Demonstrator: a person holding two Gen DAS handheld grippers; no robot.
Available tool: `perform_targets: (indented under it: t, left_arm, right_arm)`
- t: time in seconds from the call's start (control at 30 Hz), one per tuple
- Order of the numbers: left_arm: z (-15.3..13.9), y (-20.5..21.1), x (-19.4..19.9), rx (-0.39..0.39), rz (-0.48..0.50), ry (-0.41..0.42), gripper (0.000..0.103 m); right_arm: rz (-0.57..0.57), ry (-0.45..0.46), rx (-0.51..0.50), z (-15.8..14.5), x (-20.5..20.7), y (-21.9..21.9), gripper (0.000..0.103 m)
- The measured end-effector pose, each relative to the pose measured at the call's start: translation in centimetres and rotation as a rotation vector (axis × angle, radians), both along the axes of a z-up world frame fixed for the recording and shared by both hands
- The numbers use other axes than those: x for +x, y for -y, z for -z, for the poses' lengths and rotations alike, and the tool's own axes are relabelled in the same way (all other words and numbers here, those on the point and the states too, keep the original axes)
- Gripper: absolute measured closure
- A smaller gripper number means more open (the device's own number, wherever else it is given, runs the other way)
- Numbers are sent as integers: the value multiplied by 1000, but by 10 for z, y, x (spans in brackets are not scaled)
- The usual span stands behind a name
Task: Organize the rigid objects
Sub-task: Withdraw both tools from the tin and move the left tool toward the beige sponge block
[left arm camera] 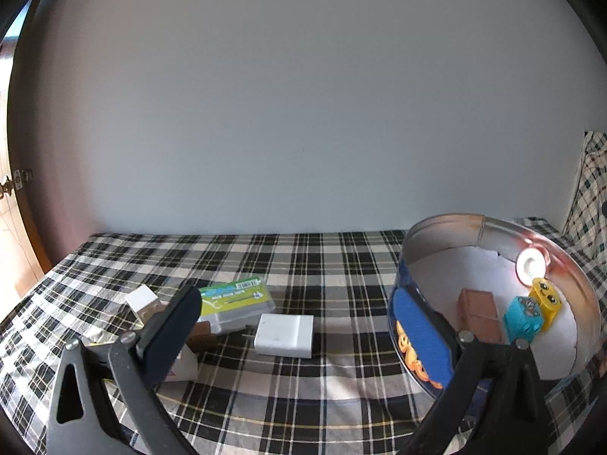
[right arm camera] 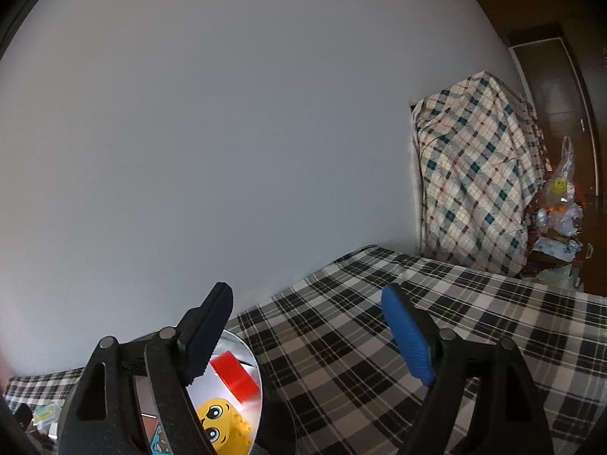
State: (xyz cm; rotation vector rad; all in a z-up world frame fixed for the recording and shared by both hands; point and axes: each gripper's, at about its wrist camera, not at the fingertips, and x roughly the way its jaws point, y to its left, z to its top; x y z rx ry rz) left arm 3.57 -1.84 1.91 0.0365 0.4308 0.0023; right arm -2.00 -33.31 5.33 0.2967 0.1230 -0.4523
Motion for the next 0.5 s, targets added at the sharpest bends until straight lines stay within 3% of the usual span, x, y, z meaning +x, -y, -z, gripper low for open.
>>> perform_targets:
  t: [0.2, 0.37, 0.5]
  left_arm:
    - [1, -2, -3, 6, 29, -8, 0]
    - [2, -10, -6, -2, 47, -18, 0]
    - [1, -22, -7, -10, 48, -21, 0]
  right_arm:
    - [0, -12, -87, 2, -8, -21, 20]
    - [-13, -31, -226, 2, -14, -53, 20]
    - [-33, -39, -253, 1, -17, -67, 20]
